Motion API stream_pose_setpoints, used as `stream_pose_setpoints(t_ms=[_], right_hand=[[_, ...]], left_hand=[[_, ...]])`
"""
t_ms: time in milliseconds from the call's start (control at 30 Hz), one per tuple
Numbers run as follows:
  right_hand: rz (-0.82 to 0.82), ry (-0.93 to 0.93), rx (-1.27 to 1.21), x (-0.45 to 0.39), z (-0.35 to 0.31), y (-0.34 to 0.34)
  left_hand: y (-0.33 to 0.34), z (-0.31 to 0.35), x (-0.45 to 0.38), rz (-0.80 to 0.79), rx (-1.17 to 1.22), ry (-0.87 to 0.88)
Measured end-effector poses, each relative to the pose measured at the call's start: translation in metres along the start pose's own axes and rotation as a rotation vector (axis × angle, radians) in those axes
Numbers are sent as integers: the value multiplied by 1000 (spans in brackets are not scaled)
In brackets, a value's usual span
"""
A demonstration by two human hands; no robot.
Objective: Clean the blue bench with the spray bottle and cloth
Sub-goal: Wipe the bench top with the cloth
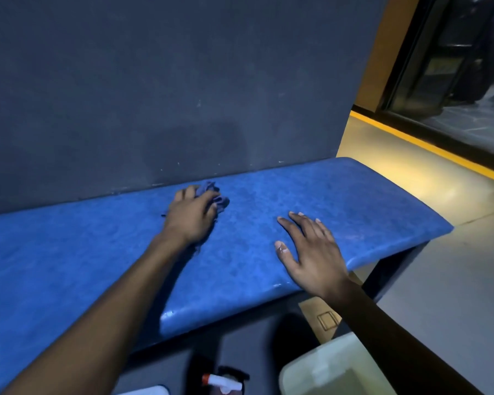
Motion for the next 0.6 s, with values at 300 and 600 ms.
stream_pose_setpoints(t_ms=[300, 600], right_hand=[[-1, -6, -14, 1, -1, -1], [2, -7, -12, 1, -2, -4]], left_hand=[[-7, 19, 102, -80, 124, 320], [15, 51, -4, -61, 11, 136]])
Point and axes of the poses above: each hand's wrist, its own x-axis away from the middle knuckle, its own y-axis out of the palm, z = x × y, the point moved 7 cm from there along -x, towards the middle knuckle
